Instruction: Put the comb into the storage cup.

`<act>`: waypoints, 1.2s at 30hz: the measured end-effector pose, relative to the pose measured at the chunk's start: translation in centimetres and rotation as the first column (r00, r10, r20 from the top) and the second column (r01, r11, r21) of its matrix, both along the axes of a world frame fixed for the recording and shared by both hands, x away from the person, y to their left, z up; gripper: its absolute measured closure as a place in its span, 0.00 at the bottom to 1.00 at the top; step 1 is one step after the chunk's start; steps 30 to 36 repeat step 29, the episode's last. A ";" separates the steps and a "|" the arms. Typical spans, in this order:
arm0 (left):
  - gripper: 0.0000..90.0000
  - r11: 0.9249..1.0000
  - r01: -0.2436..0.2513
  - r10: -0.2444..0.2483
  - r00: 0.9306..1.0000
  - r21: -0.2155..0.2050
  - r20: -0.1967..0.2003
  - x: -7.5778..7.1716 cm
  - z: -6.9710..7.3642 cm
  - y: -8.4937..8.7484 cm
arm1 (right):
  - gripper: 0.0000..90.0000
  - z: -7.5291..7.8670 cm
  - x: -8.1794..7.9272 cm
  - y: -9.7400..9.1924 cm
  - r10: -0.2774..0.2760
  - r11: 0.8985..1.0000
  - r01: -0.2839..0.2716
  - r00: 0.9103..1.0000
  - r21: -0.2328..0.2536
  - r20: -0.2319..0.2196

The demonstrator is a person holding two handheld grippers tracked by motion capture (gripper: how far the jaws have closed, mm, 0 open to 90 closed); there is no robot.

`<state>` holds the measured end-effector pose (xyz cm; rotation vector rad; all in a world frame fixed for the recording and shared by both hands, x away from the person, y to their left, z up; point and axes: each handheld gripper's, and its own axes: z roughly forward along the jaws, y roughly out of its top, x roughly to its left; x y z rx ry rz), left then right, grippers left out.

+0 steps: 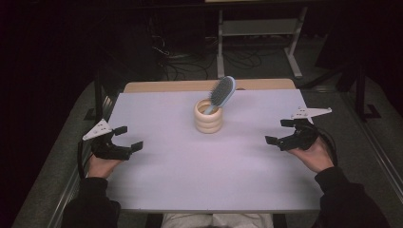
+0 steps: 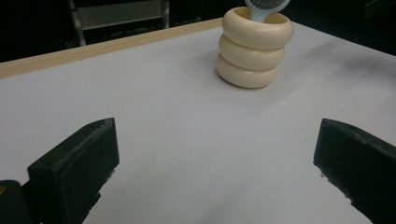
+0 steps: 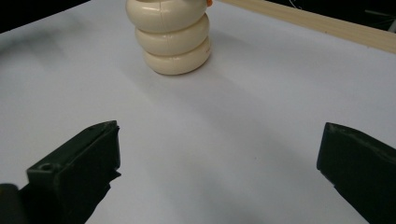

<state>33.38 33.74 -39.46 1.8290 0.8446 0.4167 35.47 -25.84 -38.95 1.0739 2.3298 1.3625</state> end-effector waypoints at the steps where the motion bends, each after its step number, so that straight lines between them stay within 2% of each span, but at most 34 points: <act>1: 0.00 1.000 0.000 0.000 1.000 0.000 -0.001 0.0 0.0 0.0 | 0.00 -0.1 -0.1 -0.1 -0.002 1.000 0.002 1.000 0.002 0.000; 6: 0.00 1.000 0.001 -0.001 1.000 -0.002 0.002 0.0 0.0 0.1 | 0.00 -0.9 -0.9 -0.6 -0.023 1.000 0.023 1.000 0.003 0.013; 9: 0.00 1.000 0.001 -0.001 1.000 -0.003 0.004 0.0 0.1 0.1 | 0.00 -1.4 -1.2 -1.1 -0.042 0.999 0.042 0.999 -0.017 0.002; 15: 0.00 1.000 -0.004 0.005 1.000 -0.010 0.010 0.0 0.1 0.3 | 0.00 -2.0 -2.4 -2.2 -0.080 0.997 0.080 0.997 0.000 0.020; 19: 0.00 1.000 -0.011 0.011 1.000 -0.012 0.007 0.0 0.2 0.4 | 0.00 -2.8 -2.6 -2.5 -0.114 0.993 0.114 0.993 -0.030 0.025; 26: 0.00 1.000 -0.017 0.017 1.000 -0.016 0.005 0.0 0.1 0.5 | 0.00 -3.5 -2.6 -1.7 -0.088 0.992 0.088 0.996 -0.085 0.000; 29: 0.00 1.000 -0.019 0.019 1.000 -0.014 0.004 0.0 0.1 0.4 | 0.00 -3.6 -2.5 -1.9 -0.090 0.993 0.088 0.996 -0.083 -0.018; 36: 0.00 1.000 -0.019 0.019 1.000 -0.014 0.004 0.0 0.1 0.4 | 0.00 -3.6 -2.5 -1.9 -0.090 0.993 0.088 0.996 -0.083 -0.018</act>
